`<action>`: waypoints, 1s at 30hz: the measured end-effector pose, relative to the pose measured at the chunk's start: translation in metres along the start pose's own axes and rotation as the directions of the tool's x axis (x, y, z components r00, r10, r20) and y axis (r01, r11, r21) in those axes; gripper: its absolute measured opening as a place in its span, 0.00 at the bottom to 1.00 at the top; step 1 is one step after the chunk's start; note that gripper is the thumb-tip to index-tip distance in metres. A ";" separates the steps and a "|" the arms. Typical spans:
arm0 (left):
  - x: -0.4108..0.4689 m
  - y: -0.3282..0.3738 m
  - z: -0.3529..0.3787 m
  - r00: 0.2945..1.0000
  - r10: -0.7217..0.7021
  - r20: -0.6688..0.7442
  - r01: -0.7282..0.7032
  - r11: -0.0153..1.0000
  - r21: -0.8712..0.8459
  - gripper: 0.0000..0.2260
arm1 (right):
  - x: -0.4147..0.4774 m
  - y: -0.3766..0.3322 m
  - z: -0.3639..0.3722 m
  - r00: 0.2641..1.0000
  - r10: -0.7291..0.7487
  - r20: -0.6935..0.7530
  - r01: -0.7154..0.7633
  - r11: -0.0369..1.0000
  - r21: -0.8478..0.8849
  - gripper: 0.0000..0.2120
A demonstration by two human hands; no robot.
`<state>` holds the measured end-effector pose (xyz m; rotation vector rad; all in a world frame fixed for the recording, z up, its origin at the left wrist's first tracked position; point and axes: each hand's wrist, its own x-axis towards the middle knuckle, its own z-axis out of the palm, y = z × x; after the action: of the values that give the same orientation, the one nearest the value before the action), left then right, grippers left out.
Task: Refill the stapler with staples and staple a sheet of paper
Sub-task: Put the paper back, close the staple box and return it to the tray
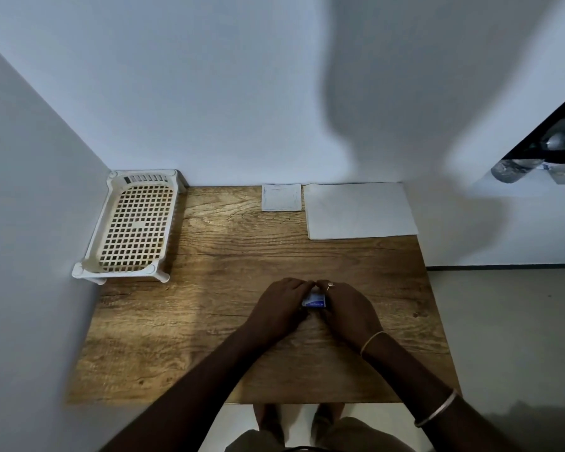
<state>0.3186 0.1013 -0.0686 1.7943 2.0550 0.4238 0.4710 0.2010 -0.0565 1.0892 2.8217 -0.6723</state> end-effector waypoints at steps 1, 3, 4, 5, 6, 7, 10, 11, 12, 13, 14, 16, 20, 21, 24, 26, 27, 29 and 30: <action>0.001 0.001 -0.001 1.000 -0.009 -0.002 0.009 1.000 -0.003 0.28 | 0.001 0.000 -0.001 1.000 0.003 0.012 -0.003 1.000 -0.011 0.25; 0.002 0.002 -0.002 1.000 -0.022 -0.005 0.022 1.000 -0.012 0.26 | 0.002 0.001 -0.001 0.999 0.013 0.035 -0.013 1.000 -0.025 0.26; 0.002 0.002 -0.002 1.000 -0.024 -0.006 0.024 1.000 -0.014 0.25 | 0.003 0.000 -0.001 0.999 0.015 0.043 -0.014 1.000 -0.027 0.26; 0.002 0.002 -0.001 1.000 -0.023 -0.005 0.023 1.000 -0.015 0.25 | 0.003 0.000 -0.001 0.999 0.012 0.046 -0.011 1.000 -0.025 0.26; 0.002 0.001 -0.001 1.000 -0.023 -0.008 0.022 1.000 -0.019 0.24 | 0.004 0.000 -0.001 0.999 0.004 0.045 -0.003 1.000 -0.022 0.25; 0.001 0.001 0.000 1.000 -0.026 -0.013 0.025 0.999 -0.024 0.23 | 0.005 0.000 0.000 0.999 -0.004 0.041 0.005 1.000 -0.021 0.24; 0.000 -0.002 0.001 0.999 -0.039 -0.032 0.037 0.998 -0.045 0.20 | 0.010 0.000 0.001 0.999 -0.018 0.037 0.019 0.999 -0.032 0.23; 0.000 -0.004 0.001 0.998 -0.039 -0.043 0.037 0.998 -0.056 0.19 | 0.012 0.000 0.002 0.999 -0.021 0.044 0.023 0.999 -0.028 0.23; -0.001 -0.005 0.000 0.998 -0.038 -0.055 0.034 0.997 -0.065 0.19 | 0.013 -0.001 0.004 0.998 -0.022 0.054 0.023 0.999 -0.024 0.23; -0.001 -0.007 -0.002 0.997 -0.034 -0.065 0.030 0.997 -0.073 0.18 | 0.014 -0.002 0.005 0.998 -0.022 0.063 0.024 0.999 -0.023 0.23; -0.002 -0.009 -0.003 0.997 -0.028 -0.076 0.021 0.997 -0.079 0.17 | 0.015 -0.003 0.005 0.997 -0.022 0.069 0.023 1.000 -0.020 0.24; -0.004 -0.013 -0.007 0.995 -0.014 -0.100 0.006 0.996 -0.085 0.16 | 0.019 -0.007 0.005 0.998 -0.026 0.065 0.026 1.000 -0.002 0.23; -0.006 -0.030 -0.029 0.991 -0.034 -0.131 0.018 0.993 -0.120 0.14 | 0.037 -0.025 0.000 0.996 -0.081 0.049 0.080 0.997 0.014 0.23; -0.007 -0.037 -0.038 0.990 -0.046 -0.134 0.029 0.991 -0.127 0.13 | 0.045 -0.033 -0.002 0.993 -0.105 0.044 0.104 0.994 0.018 0.22; -0.012 -0.062 -0.073 0.983 -0.061 -0.174 0.035 0.989 -0.147 0.12 | 0.073 -0.067 -0.012 0.979 -0.200 0.044 0.200 0.980 0.017 0.19; -0.017 -0.083 -0.100 0.977 -0.092 -0.195 0.069 0.990 -0.123 0.14 | 0.096 -0.094 -0.019 0.961 -0.276 0.032 0.275 0.961 0.025 0.18; -0.019 -0.095 -0.113 0.971 -0.108 -0.211 0.086 0.990 -0.109 0.15 | 0.109 -0.109 -0.022 0.952 -0.305 0.024 0.304 0.952 0.031 0.18; -0.024 -0.120 -0.139 0.962 -0.131 -0.241 0.113 0.990 -0.089 0.16 | 0.135 -0.141 -0.026 0.931 -0.365 0.001 0.365 0.930 0.036 0.17; -0.026 -0.132 -0.151 0.958 -0.138 -0.252 0.120 0.989 -0.083 0.17 | 0.148 -0.155 -0.027 0.919 -0.395 -0.011 0.395 0.918 0.039 0.17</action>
<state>0.1347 0.0604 0.0060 1.6261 2.2859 0.7109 0.2621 0.2031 -0.0010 0.5165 3.0711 -0.7517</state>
